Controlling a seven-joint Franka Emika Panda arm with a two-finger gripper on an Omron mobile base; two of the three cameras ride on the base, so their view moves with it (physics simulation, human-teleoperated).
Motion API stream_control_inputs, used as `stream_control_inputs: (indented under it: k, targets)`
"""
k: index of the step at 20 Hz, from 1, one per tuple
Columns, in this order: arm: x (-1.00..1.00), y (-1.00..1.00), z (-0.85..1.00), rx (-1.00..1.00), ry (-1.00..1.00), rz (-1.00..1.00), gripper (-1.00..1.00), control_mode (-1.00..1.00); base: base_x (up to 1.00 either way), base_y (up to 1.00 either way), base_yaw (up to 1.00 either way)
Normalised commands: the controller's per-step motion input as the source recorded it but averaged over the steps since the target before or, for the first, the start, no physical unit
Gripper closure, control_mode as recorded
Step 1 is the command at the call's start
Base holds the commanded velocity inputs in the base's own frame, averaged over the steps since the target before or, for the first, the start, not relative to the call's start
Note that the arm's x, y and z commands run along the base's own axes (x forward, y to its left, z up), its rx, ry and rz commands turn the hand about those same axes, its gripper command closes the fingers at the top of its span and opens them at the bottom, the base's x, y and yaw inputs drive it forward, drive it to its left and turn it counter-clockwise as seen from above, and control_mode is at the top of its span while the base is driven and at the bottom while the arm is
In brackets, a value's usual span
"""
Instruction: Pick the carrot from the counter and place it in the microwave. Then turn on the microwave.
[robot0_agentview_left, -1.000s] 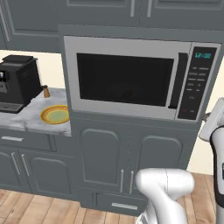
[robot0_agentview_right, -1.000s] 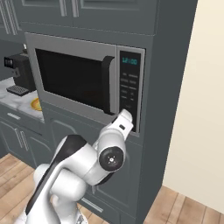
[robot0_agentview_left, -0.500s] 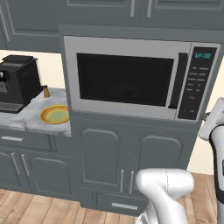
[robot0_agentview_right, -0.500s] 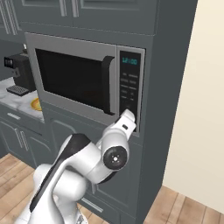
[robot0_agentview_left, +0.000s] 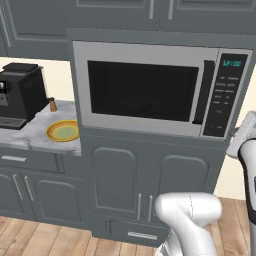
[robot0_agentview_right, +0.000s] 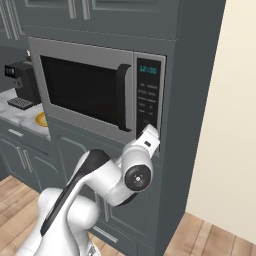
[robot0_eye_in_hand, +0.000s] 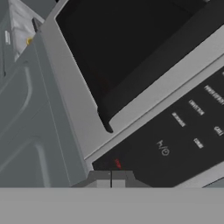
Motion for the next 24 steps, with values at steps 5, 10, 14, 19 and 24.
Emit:
stream_control_inputs:
  k: [5, 10, 14, 19, 24]
  targets:
    - [0.19, 0.0, -0.12, 0.0, 0.0, 0.0, 1.0, -1.0, 0.0, 0.0, 0.0]
    - [0.16, -0.02, -0.13, 0.0, 0.0, 0.0, 1.0, -1.0, 0.0, 0.0, 0.0]
    - [0.13, -0.08, -0.09, 0.0, 0.0, 0.0, 1.0, -1.0, 0.0, 0.0, 0.0]
    - [0.17, -0.06, -0.05, 0.0, 0.0, 0.0, 1.0, -1.0, 0.0, 0.0, 0.0]
    - [0.16, -0.12, -0.07, 0.0, 0.0, 0.0, 1.0, -1.0, 0.0, 0.0, 0.0]
